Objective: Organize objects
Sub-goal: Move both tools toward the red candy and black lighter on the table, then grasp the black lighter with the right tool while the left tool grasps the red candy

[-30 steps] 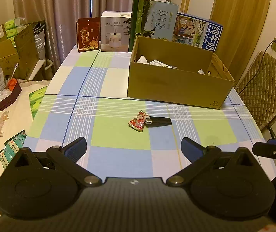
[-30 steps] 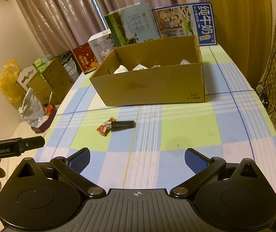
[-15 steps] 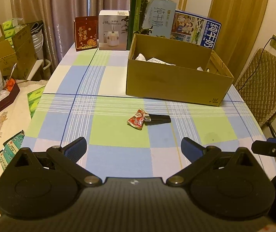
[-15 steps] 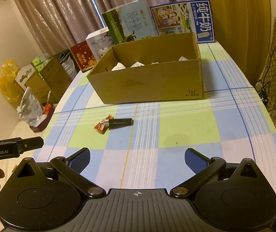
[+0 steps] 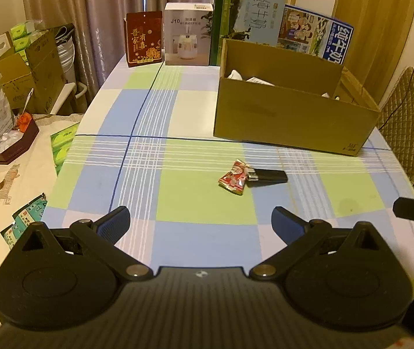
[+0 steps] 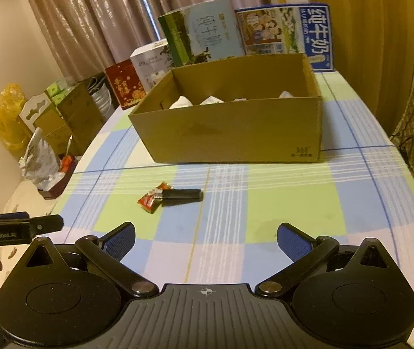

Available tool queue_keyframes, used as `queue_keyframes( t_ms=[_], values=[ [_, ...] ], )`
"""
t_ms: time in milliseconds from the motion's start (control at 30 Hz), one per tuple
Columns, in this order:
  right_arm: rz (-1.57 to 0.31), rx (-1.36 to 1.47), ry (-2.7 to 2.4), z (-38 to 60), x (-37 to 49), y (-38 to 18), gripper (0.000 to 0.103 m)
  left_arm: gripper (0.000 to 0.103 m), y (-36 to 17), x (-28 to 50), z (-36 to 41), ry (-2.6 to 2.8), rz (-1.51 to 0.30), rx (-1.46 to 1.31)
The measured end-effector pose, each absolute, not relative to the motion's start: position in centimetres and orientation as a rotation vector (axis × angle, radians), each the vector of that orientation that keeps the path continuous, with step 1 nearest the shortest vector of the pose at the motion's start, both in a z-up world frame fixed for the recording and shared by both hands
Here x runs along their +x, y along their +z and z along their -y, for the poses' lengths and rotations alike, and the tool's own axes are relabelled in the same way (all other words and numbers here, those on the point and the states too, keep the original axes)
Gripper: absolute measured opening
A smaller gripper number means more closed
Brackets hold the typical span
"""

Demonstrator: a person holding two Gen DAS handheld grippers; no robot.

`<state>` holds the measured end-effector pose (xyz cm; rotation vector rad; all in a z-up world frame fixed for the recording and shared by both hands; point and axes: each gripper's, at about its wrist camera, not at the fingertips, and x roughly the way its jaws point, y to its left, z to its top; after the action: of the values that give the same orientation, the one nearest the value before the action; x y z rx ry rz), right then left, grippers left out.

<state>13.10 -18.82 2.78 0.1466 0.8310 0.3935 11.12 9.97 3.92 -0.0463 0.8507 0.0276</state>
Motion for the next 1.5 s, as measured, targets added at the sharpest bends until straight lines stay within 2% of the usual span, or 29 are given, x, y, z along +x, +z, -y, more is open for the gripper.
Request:
queue_keyframes(
  t_ms=[433, 833, 1500],
  values=[
    [-0.847, 0.095, 0.432, 15.1, 18.1, -1.1, 0.101, 0.102, 0.0, 15.7, -10.9, -0.009, -0.807, 0.024],
    [-0.858, 0.05, 0.454, 12.2, 22.9, -5.5, 0.101, 0.102, -4.7, 21.1, -11.9, -0.014, -0.883, 0.051],
    [-0.909, 0.065, 0.496, 7.7, 27.8, -10.1, 0.098, 0.102, -7.7, 23.0, -15.4, 0.006, -0.907, -0.07]
  ],
)
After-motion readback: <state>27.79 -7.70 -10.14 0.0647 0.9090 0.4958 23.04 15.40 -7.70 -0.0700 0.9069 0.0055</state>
